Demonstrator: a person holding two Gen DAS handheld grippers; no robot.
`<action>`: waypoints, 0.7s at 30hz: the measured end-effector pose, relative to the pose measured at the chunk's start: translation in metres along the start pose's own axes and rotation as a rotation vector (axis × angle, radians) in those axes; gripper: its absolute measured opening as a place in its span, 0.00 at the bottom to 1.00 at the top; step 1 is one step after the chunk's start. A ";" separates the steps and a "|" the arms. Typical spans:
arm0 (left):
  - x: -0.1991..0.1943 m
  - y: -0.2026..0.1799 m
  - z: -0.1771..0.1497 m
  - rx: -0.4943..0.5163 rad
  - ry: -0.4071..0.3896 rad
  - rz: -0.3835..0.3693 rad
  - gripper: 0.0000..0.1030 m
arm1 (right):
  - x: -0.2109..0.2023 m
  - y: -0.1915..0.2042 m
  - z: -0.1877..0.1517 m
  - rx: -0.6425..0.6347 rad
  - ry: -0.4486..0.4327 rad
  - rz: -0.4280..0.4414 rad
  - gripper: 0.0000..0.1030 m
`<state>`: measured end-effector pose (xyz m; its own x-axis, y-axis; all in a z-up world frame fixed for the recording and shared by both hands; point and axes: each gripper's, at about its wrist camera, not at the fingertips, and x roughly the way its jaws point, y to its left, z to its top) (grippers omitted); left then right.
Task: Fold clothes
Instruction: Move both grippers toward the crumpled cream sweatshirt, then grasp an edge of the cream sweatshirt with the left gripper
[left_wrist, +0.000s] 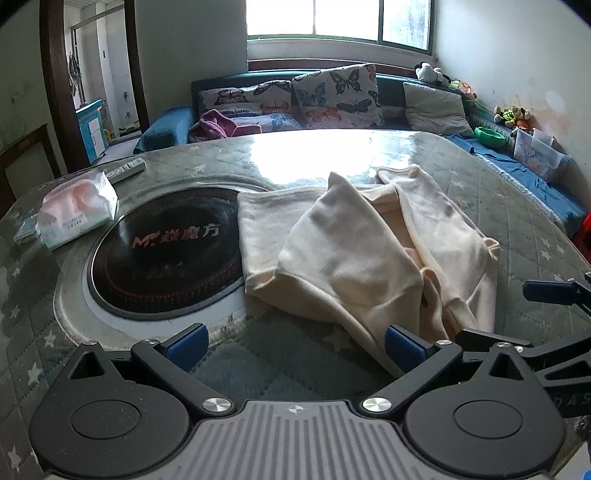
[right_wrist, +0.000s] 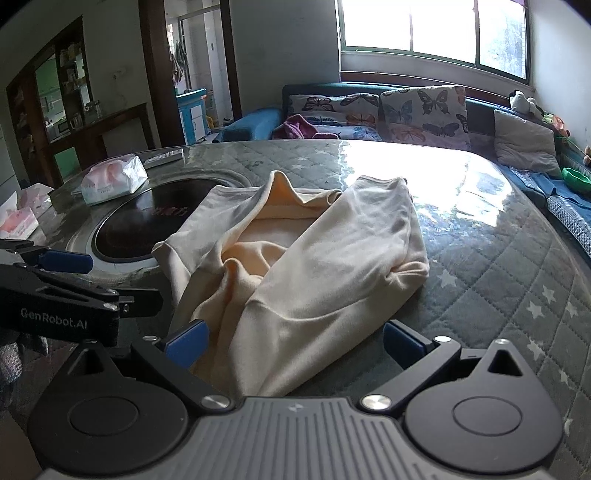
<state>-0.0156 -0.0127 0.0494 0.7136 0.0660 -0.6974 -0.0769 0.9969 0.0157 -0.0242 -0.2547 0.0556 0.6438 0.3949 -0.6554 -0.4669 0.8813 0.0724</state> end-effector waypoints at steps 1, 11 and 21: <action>0.001 0.000 0.002 0.001 -0.002 -0.001 1.00 | 0.001 -0.001 0.001 0.001 -0.001 -0.001 0.97; 0.019 -0.005 0.032 0.026 -0.030 -0.009 0.94 | 0.010 -0.014 0.016 0.008 -0.009 -0.009 0.95; 0.056 -0.008 0.077 0.050 -0.061 -0.016 0.82 | 0.025 -0.034 0.043 0.030 -0.025 -0.012 0.86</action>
<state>0.0786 -0.0137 0.0652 0.7557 0.0512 -0.6529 -0.0316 0.9986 0.0419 0.0336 -0.2637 0.0691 0.6641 0.3905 -0.6375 -0.4410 0.8932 0.0877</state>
